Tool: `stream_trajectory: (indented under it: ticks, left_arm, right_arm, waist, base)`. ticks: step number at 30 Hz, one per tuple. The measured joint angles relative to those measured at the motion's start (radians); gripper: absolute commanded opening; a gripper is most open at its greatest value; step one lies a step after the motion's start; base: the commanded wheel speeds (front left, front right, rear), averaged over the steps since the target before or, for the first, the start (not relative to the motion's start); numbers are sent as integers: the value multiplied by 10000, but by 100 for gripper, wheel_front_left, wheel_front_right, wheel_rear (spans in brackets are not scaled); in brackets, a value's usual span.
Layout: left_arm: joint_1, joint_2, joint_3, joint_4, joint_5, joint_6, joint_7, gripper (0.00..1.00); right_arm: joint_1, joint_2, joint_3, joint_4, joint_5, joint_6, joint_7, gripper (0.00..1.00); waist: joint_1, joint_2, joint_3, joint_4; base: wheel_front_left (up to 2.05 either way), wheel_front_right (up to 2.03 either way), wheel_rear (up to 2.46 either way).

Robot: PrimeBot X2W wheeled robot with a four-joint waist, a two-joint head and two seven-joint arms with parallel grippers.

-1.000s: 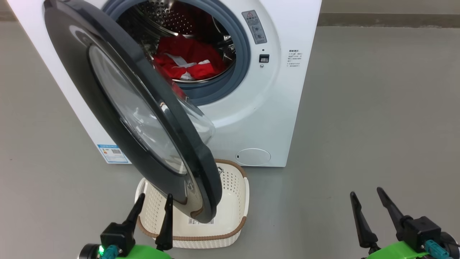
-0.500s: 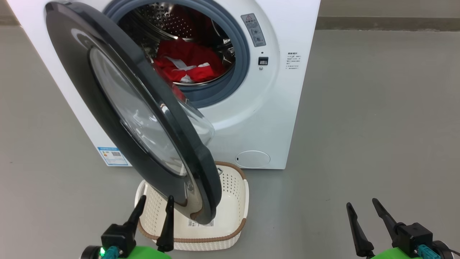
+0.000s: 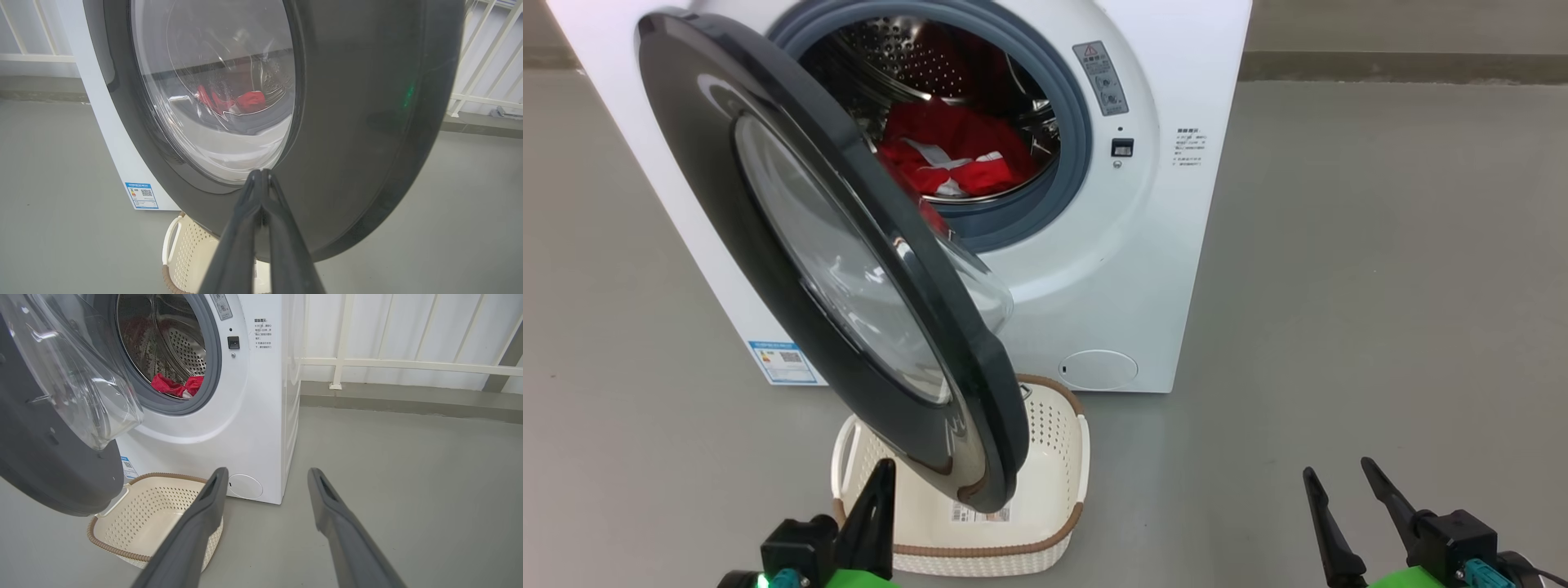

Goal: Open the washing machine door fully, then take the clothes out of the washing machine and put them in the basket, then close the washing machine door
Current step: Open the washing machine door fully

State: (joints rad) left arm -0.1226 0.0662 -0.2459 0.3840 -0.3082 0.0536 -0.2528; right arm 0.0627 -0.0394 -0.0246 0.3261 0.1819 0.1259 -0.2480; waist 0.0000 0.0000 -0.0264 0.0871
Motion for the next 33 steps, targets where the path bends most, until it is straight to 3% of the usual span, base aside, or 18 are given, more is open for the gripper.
stream_trajectory:
  ticks: [11, 23, 33]
  left_arm:
    - [-161, 0, 142, -947, 8, 272, 0, 0]
    - [-1513, 67, 203, -4410, 537, 617, -33, 0]
    - [-2157, -148, -1273, -5687, 522, 612, 280, 0]
  right_arm:
    - [-3, 2, 13, 13, 12, 0, -2, 100]
    - [-12, 8, -40, -25, 12, 0, -2, 100]
    - [-27, 10, -105, -56, 12, 0, -4, 100]
  waist:
    - [0, 0, -105, 22]
    - [0, 0, -73, -98]
    - [0, 0, 82, -289]
  base:
    - [0, 0, 0]
    - [0, 0, 0]
    - [0, 0, 0]
